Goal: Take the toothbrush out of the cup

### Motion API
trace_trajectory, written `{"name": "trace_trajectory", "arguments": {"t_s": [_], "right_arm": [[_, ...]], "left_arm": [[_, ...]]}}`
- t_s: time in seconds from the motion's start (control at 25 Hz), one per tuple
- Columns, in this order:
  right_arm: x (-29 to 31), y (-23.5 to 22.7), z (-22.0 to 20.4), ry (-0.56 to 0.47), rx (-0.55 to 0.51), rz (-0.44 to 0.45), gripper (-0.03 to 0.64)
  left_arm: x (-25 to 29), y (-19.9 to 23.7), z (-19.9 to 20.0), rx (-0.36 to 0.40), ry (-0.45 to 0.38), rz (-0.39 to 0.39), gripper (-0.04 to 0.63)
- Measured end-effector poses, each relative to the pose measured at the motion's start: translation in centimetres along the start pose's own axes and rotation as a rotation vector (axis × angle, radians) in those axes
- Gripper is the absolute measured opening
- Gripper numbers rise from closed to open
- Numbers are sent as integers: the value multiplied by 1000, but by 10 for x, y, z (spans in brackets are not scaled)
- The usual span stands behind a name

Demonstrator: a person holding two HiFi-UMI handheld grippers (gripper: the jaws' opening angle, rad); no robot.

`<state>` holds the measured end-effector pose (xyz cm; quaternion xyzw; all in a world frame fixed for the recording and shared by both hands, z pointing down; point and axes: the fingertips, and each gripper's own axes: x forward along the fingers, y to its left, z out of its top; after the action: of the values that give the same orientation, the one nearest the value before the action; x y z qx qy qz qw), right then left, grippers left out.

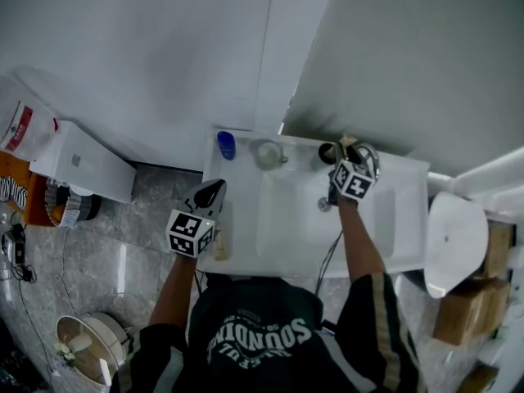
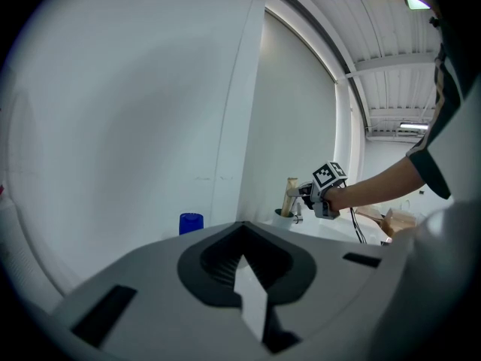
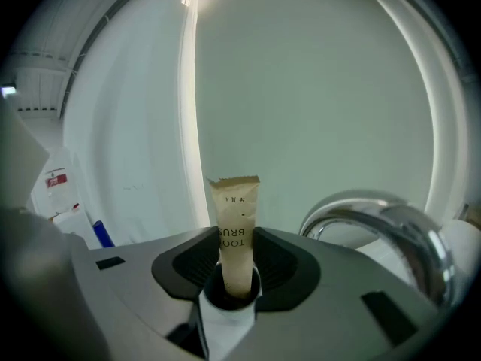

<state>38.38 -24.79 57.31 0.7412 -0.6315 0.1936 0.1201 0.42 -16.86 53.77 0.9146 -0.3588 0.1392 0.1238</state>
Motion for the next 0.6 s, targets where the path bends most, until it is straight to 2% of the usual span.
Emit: {"name": "trace_trajectory", "arguments": {"t_s": [0.36,0.6], "right_arm": [[-43,22,62,-123,-46,35,132],[-63,50,74,-166,-53,77,130]], "left_arm": [[-7,-10,7,12,-28,-42,-2],[-13,-11,7,18,-39,-59,-2]]}}
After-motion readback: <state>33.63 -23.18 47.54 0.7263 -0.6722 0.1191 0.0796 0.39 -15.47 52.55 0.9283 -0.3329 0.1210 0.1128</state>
